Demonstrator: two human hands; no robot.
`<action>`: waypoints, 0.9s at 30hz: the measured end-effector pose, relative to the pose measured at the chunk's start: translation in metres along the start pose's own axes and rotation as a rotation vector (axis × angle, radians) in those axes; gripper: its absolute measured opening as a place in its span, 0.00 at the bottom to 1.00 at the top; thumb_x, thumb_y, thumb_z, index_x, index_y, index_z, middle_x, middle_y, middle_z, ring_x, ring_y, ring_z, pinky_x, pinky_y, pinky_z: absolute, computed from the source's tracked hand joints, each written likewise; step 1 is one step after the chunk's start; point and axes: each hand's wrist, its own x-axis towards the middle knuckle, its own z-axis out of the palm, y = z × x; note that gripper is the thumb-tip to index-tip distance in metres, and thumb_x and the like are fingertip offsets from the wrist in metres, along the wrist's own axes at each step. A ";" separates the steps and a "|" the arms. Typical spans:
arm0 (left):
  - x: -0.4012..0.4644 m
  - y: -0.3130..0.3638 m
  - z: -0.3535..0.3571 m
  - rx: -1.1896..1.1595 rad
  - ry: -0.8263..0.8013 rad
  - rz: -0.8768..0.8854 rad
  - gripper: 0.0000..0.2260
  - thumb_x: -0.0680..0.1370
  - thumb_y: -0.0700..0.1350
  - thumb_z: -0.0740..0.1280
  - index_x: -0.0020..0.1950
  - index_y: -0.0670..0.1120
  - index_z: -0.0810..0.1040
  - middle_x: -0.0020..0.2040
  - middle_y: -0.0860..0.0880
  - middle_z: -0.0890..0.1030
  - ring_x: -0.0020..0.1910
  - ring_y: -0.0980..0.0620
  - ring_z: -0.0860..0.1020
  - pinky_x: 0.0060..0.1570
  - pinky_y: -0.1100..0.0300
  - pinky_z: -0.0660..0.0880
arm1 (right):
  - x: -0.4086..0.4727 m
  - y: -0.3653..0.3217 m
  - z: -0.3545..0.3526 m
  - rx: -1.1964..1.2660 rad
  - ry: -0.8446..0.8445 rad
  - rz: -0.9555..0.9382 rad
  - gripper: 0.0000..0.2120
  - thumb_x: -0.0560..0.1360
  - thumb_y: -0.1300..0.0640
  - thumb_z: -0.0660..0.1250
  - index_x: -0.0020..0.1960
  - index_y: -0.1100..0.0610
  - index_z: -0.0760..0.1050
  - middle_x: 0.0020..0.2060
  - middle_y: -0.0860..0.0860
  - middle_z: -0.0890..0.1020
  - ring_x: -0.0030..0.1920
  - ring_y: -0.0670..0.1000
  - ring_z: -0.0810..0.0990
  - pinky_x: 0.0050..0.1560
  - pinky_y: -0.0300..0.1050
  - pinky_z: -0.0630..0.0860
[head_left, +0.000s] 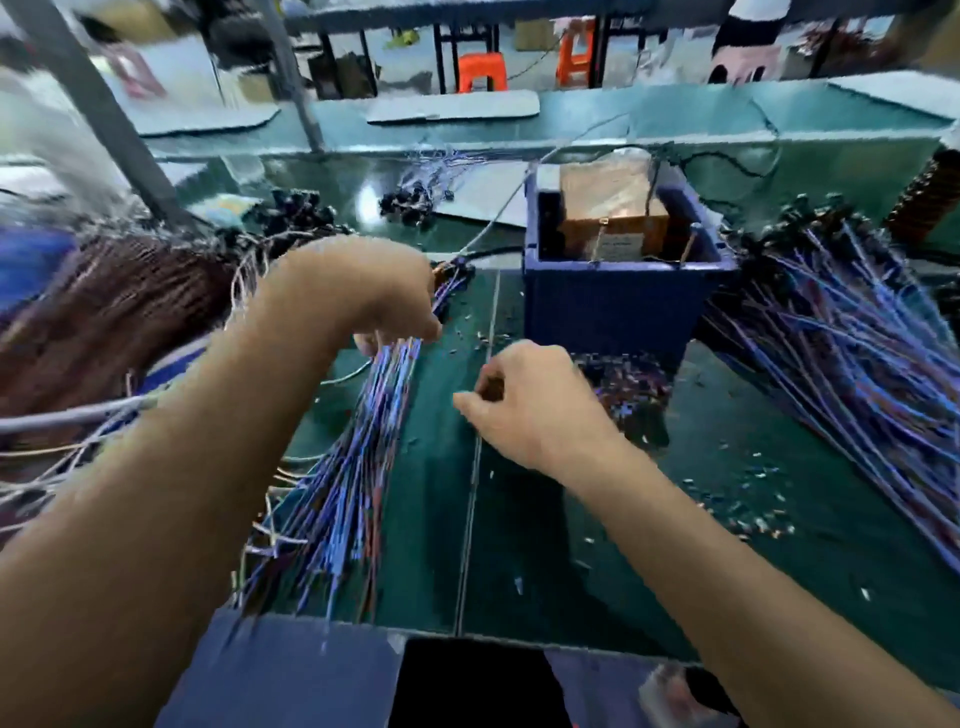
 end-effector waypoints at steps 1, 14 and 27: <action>0.007 -0.004 0.005 0.030 0.098 -0.042 0.13 0.81 0.50 0.67 0.48 0.42 0.83 0.31 0.48 0.84 0.28 0.50 0.82 0.36 0.60 0.79 | 0.014 -0.012 0.010 0.045 -0.045 -0.008 0.20 0.77 0.45 0.72 0.36 0.59 0.78 0.33 0.57 0.82 0.38 0.59 0.83 0.40 0.45 0.79; 0.074 0.014 0.036 -0.082 0.400 -0.040 0.03 0.77 0.37 0.66 0.46 0.44 0.74 0.51 0.39 0.79 0.55 0.37 0.80 0.46 0.52 0.71 | 0.066 -0.033 0.040 0.373 -0.241 0.156 0.17 0.77 0.50 0.76 0.42 0.63 0.78 0.25 0.55 0.83 0.29 0.54 0.86 0.29 0.43 0.81; 0.088 0.000 0.036 -0.374 0.359 -0.107 0.12 0.70 0.46 0.80 0.49 0.43 0.84 0.46 0.43 0.84 0.48 0.41 0.82 0.47 0.52 0.81 | 0.053 -0.023 0.035 0.651 -0.204 0.203 0.19 0.80 0.45 0.72 0.42 0.61 0.79 0.28 0.53 0.83 0.30 0.54 0.87 0.30 0.42 0.79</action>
